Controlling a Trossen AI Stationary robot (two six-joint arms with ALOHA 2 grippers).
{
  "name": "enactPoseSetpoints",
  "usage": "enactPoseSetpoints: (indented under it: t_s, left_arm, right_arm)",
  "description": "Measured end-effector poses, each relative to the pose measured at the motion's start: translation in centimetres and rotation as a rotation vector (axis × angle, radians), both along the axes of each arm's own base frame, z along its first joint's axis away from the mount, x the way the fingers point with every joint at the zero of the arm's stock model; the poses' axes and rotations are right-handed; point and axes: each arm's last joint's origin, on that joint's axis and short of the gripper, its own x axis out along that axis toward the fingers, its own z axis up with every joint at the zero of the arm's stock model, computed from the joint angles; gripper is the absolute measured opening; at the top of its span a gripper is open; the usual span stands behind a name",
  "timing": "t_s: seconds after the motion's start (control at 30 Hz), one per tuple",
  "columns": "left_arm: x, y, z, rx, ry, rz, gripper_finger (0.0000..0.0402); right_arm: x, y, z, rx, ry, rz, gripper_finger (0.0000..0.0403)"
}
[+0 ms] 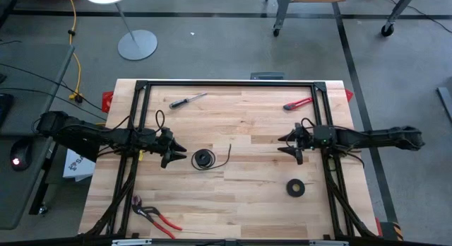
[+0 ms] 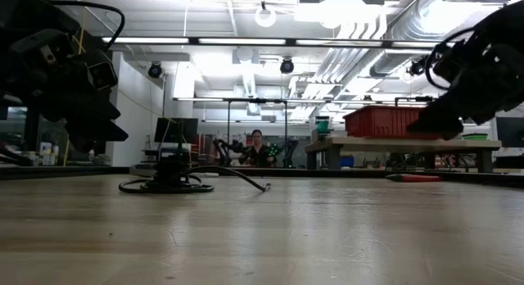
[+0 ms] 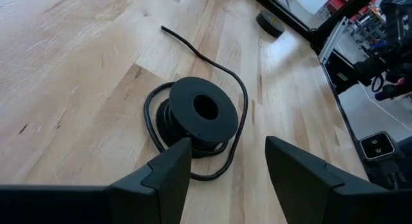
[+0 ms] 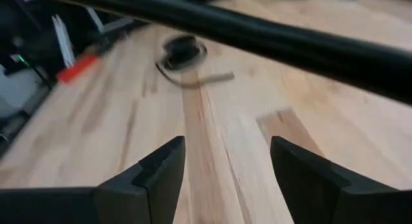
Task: Coil cords
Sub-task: Return to Home Position
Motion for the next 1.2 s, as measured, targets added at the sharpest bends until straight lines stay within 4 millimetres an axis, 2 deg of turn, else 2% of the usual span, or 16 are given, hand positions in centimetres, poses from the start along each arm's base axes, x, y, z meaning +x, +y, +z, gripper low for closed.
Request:
enactPoseSetpoints:
  t_s: [0.23,0.53,0.83,1.0,1.2]
  left_arm:
    - [0.0,0.0,0.0,0.000,0.000,0.000,0.0193]
    - [0.0,0.0,0.0,0.000,0.001,0.000,0.0193]
    - [0.0,0.0,0.0,0.000,0.003,0.001,0.0193]
    - [-0.2,0.0,0.1,0.001,0.003,0.000,0.0193]
    - [-1.1,0.1,1.5,-0.009,-0.123,-0.001,0.0193]
  right_arm:
    - [-0.7,0.0,1.6,-0.005,-0.167,0.000,0.0220]
    - [-0.8,0.0,1.8,-0.006,-0.200,0.000,0.0220]
    - [-1.8,0.1,3.4,-0.011,-0.386,0.000,0.0220]
    - [-1.8,0.1,3.5,-0.012,-0.398,0.000,0.0220]
    - [-1.8,0.1,3.4,-0.011,-0.381,0.000,0.0220]
